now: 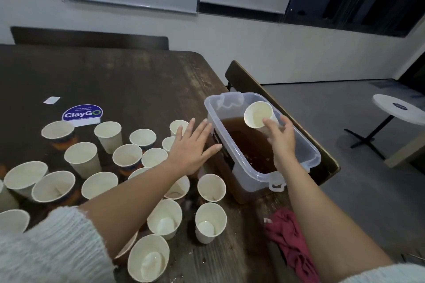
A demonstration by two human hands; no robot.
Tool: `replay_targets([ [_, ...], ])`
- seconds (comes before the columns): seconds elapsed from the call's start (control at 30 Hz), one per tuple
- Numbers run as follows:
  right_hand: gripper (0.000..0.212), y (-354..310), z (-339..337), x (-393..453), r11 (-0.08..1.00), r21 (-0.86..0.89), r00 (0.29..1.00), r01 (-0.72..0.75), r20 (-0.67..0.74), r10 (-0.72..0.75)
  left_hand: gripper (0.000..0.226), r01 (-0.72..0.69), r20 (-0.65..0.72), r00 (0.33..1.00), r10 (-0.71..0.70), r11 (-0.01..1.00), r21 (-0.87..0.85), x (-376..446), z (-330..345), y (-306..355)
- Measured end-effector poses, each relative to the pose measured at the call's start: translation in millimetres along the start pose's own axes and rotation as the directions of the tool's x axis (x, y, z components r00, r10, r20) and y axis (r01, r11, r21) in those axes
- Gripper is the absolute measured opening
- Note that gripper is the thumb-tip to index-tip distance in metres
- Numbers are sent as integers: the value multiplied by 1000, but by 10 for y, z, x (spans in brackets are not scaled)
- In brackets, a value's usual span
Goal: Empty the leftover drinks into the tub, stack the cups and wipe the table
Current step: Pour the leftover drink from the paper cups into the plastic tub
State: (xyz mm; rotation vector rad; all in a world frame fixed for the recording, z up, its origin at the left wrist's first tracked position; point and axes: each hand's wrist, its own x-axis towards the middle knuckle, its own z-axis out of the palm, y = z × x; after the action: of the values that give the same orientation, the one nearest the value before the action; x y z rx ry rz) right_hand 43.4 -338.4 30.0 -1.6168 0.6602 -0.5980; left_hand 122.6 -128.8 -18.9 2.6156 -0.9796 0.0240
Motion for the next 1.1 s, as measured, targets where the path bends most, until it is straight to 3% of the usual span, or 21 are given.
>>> replay_targets([
  [0.1,46,-279,465,-197,978,173,969,-116,235,73,82,70,-78,993,-91,969,-237,-103,-384,-198],
  [0.17,33,-474,823,-366,973,176,912,-147,406,65,88,48,-142,983,-114,914,-404,-209,-651,-365],
  [0.33,57,-799,1941,-995,976,103,667,-193,743,54,95,-47,-370,903,-216,809,-586,-957,-1316,-1046],
  [0.47,55,-974,2992,-1880,969,27,420,-244,904,80,89,10,-498,778,-384,800,-600,-1933,-1760,-1890],
  [0.6,67,-1027,3934,-2819,978,-96,208,-186,969,134,74,129,-537,670,-513,792,-596,-2864,-2082,-2659],
  [0.7,38,-1035,4616,-3528,987,-122,114,-104,984,134,72,204,-587,561,-584,785,-585,-3599,-2312,-3248],
  [0.8,43,-992,5184,-4059,988,-155,86,2,984,154,77,289,-626,411,-663,746,-600,-4295,-2486,-3739],
  [1.0,38,-884,6045,-4915,950,-121,80,288,992,102,82,410,-655,-76,-752,575,-708,-5599,-2617,-4551],
  [1.1,26,-814,6355,-5368,905,-98,27,414,995,95,80,459,-615,-241,-751,470,-754,-6105,-2499,-4805],
])
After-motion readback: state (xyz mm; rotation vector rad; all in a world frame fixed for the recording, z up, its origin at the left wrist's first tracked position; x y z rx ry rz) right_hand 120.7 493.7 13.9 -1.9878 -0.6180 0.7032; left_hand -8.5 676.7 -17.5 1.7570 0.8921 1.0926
